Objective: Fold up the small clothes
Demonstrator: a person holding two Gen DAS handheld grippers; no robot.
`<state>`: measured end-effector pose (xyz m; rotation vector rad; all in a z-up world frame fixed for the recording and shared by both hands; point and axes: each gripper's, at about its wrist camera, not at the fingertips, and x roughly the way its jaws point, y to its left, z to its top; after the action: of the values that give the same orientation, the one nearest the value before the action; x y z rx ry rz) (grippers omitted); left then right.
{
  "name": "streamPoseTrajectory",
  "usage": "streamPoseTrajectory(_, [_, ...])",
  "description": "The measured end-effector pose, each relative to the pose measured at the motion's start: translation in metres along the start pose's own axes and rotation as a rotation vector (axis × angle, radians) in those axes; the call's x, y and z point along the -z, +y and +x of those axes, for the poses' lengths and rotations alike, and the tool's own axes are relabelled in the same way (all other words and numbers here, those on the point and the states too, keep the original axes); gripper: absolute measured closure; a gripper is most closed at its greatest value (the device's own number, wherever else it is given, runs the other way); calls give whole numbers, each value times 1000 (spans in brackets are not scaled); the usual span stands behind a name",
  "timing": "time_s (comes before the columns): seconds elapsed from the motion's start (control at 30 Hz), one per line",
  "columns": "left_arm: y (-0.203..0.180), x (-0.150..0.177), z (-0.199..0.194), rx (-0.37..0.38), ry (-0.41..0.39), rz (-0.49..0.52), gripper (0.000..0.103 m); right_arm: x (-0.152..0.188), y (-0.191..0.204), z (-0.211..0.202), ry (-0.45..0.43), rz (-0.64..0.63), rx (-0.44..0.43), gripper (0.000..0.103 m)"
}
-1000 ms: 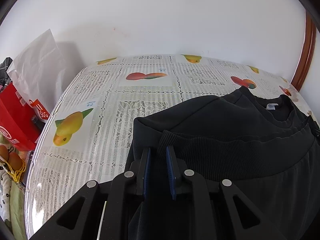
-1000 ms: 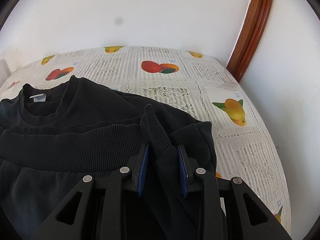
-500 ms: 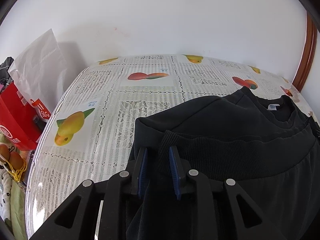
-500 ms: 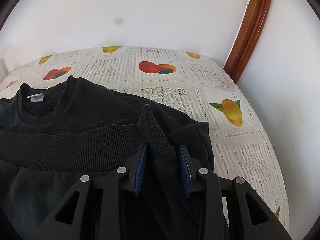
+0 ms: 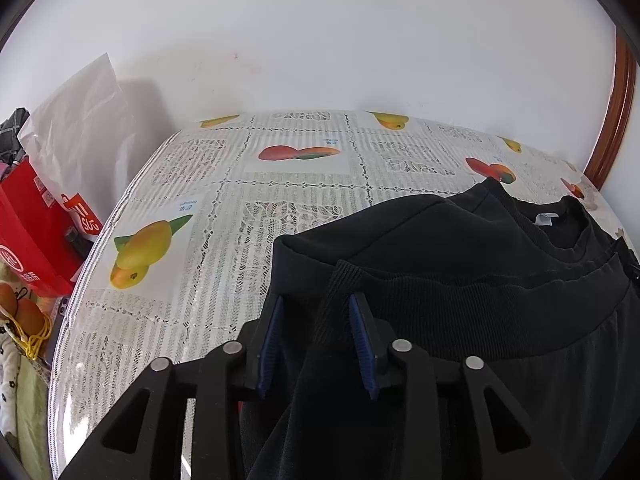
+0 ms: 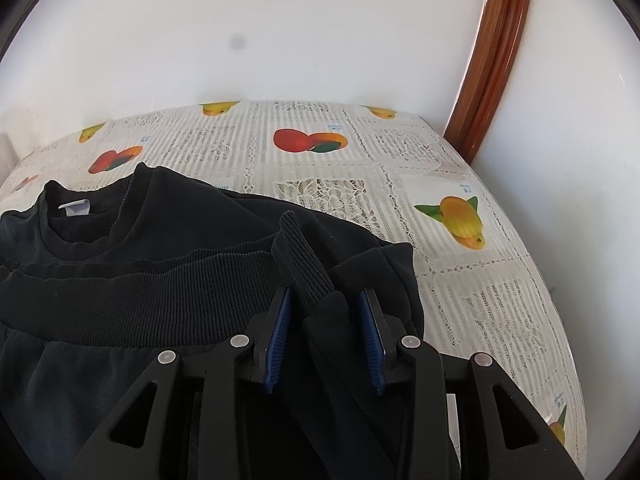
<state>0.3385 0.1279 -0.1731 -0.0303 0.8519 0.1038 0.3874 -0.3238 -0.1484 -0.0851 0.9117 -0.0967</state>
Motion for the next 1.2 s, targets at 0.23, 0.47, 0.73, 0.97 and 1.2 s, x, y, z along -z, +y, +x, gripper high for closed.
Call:
streamPoseTrajectory(0.23, [6, -1, 2, 9, 12, -32, 53, 0, -1, -1, -4, 5, 4, 66])
streamPoseTrajectory(0.47, [7, -1, 1, -1, 13, -37, 49, -1, -4, -2, -10, 16, 15, 60])
streamPoseTrajectory(0.73, [41, 8, -15, 125, 77, -142, 44, 2, -16, -23, -37, 68, 96, 43])
streamPoseTrajectory(0.97, [64, 39, -61, 121, 72, -133, 46, 22, 14, -80, -78, -3, 92, 43])
streamPoseTrajectory(1.2, [84, 92, -103, 91, 93, -102, 46, 48, 101, -130, -107, -115, -87, 42])
